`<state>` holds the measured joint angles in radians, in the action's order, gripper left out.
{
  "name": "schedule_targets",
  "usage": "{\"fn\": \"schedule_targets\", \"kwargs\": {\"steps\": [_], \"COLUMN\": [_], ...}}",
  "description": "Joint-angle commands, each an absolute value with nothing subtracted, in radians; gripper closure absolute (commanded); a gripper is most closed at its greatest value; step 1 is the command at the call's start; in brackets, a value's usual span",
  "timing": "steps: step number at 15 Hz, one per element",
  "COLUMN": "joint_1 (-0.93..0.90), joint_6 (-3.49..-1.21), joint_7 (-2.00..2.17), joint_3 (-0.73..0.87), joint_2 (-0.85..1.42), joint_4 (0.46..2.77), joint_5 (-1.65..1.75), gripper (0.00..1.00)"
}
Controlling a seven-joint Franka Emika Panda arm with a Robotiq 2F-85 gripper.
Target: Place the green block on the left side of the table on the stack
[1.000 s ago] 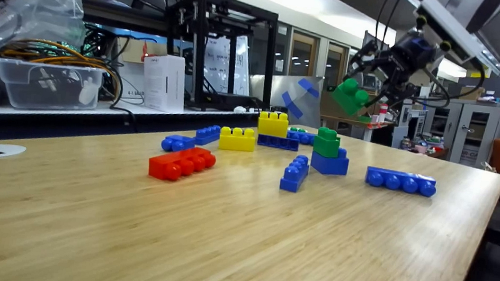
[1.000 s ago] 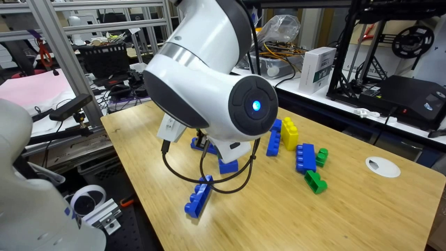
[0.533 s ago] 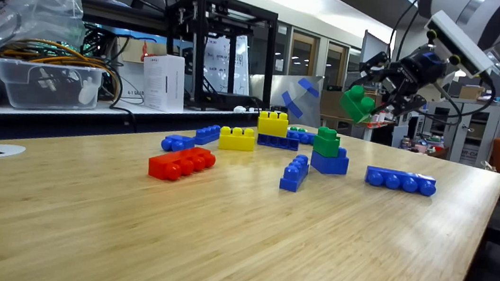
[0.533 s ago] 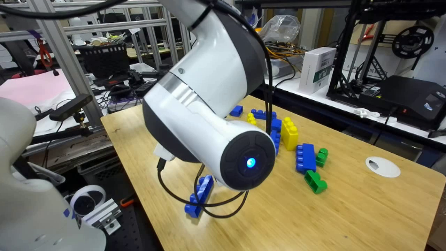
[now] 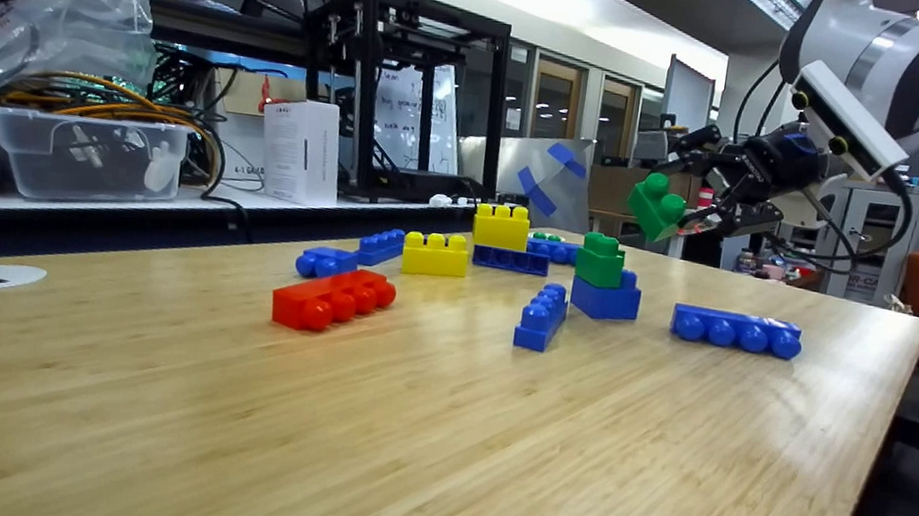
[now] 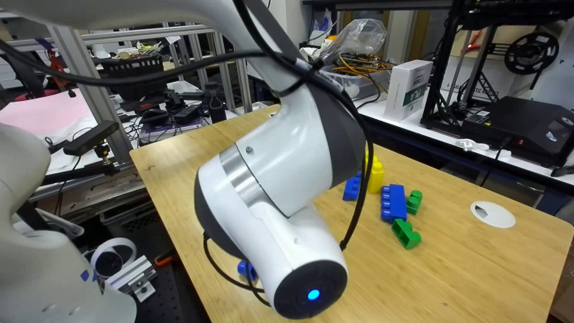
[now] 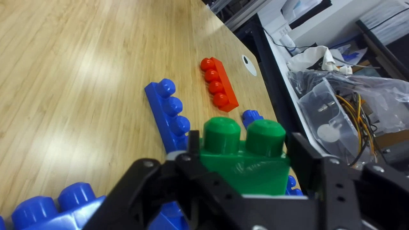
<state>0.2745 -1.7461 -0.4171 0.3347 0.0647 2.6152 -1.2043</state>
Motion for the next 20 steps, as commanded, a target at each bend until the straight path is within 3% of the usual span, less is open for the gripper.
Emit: {"fn": "schedule_targets", "kwargs": {"steps": [1, 7, 8, 20], "joint_1": [0.307, 0.302, 0.302, 0.302], "joint_6": [-1.666, -1.674, -1.674, -1.674], "joint_7": [-0.454, -0.438, -0.438, -0.438], "joint_3": [0.334, 0.33, 0.33, 0.33], "joint_2": [0.137, 0.151, 0.152, 0.152], "joint_4": [2.585, 2.585, 2.584, 2.584], "joint_5": [-1.251, -1.253, -1.252, -1.252], "gripper": [0.56, 0.56, 0.31, 0.31]}}
